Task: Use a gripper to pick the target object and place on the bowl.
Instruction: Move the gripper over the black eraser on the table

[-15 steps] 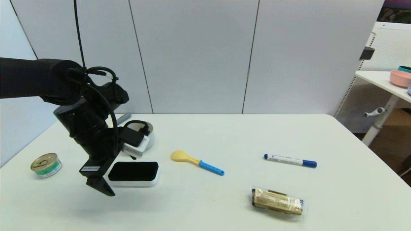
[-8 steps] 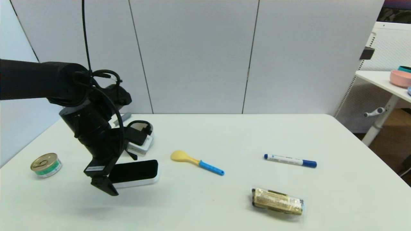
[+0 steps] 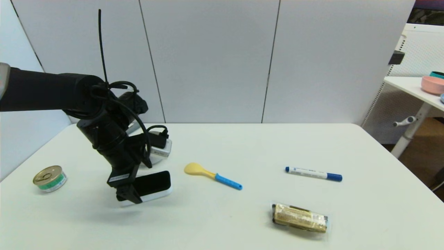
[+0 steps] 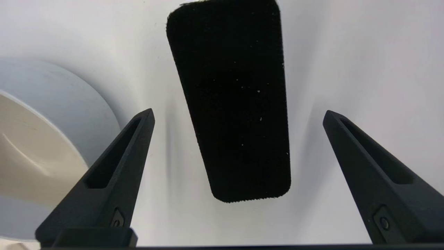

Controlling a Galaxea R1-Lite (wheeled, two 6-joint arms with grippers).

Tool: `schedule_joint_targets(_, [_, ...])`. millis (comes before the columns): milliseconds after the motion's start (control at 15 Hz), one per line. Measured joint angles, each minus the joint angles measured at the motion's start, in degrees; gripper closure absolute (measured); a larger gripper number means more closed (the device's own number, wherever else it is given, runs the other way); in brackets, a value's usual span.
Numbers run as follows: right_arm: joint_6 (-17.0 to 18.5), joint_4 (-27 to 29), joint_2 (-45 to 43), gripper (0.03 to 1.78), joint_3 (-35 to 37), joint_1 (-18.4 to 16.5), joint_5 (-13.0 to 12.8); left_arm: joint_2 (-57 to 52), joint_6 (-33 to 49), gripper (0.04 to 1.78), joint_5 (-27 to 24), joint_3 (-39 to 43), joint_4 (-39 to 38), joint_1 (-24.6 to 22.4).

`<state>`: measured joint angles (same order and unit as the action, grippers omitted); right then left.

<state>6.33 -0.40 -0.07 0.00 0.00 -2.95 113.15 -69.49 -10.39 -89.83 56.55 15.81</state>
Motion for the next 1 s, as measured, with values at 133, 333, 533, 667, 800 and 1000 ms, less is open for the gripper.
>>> schedule_joint_targets(133, [0.0,0.0,0.0,0.10,0.0,0.0,0.0,0.2,0.7,0.11,0.5,0.0,0.0,0.0])
schedule_joint_targets(333, [0.0,0.0,0.0,0.10,0.0,0.0,0.0,0.1,3.5,0.11,2.6,0.2,0.1,0.7])
schedule_joint_targets(533, [0.0,0.0,0.0,0.10,0.0,0.0,0.0,0.4,3.5,0.11,2.6,0.4,0.2,1.3])
schedule_joint_targets(667, [0.0,0.0,0.0,0.10,0.0,0.0,0.0,0.8,3.4,0.11,2.6,0.4,0.1,1.9])
schedule_joint_targets(800, [0.0,0.0,0.0,0.10,0.0,0.0,0.0,1.3,3.3,0.11,2.7,0.6,0.1,2.5])
schedule_joint_targets(1000, [0.0,0.0,0.0,0.10,0.0,0.0,0.0,2.1,3.1,0.11,2.8,0.7,0.1,2.9])
